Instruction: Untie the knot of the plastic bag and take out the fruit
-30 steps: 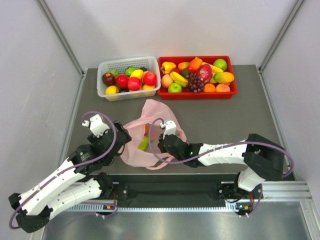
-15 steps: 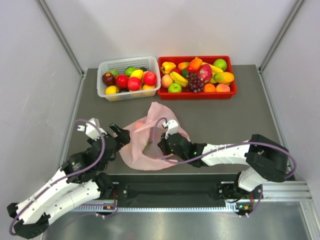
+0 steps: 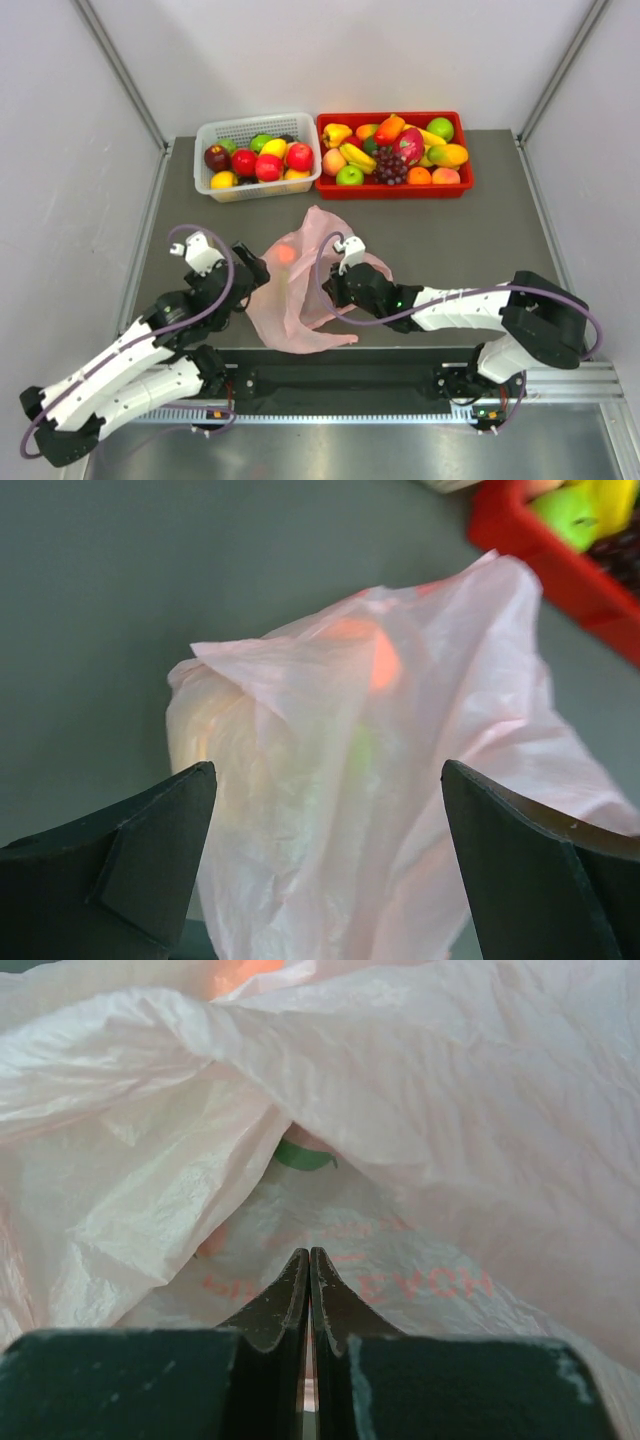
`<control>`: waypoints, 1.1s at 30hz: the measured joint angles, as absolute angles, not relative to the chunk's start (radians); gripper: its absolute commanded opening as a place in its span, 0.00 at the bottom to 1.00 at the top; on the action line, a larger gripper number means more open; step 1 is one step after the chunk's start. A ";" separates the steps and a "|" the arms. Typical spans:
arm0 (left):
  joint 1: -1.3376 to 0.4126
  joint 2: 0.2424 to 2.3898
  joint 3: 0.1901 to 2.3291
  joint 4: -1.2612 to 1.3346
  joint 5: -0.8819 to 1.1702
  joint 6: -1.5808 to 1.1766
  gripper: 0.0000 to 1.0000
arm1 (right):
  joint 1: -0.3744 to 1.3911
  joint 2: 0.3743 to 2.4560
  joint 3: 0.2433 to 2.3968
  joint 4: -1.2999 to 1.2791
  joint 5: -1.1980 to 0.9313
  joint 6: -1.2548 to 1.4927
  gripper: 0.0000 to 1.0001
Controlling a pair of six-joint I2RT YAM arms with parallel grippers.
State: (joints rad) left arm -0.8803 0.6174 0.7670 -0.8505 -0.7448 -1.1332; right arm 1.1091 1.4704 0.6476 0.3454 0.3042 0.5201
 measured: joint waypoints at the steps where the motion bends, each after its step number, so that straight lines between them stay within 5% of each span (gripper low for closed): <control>1: -0.880 0.653 0.767 -0.859 -0.748 -1.136 0.99 | 1.109 1.468 0.648 0.347 0.300 0.518 0.00; 8: -0.791 0.780 0.717 -0.779 -0.690 -1.069 0.99 | 1.108 1.460 0.648 0.352 0.258 0.499 0.00; 11: -0.701 0.834 0.696 -0.722 -0.618 -1.021 0.92 | 1.107 1.464 0.650 0.354 0.228 0.491 0.00; 15: -0.617 0.882 0.639 -0.632 -0.528 -0.955 0.53 | 1.105 1.501 0.665 0.363 0.188 0.489 0.00; 16: -0.613 0.881 0.622 -0.611 -0.505 -0.938 0.31 | 1.105 1.514 0.669 0.366 0.179 0.490 0.00; 19: -0.610 0.879 0.600 -0.552 -0.445 -0.889 0.01 | 1.103 1.536 0.669 0.375 0.163 0.490 0.00; 33: -0.619 0.931 0.661 -0.287 -0.078 -0.805 0.00 | 1.066 1.496 0.613 0.370 0.269 0.534 0.00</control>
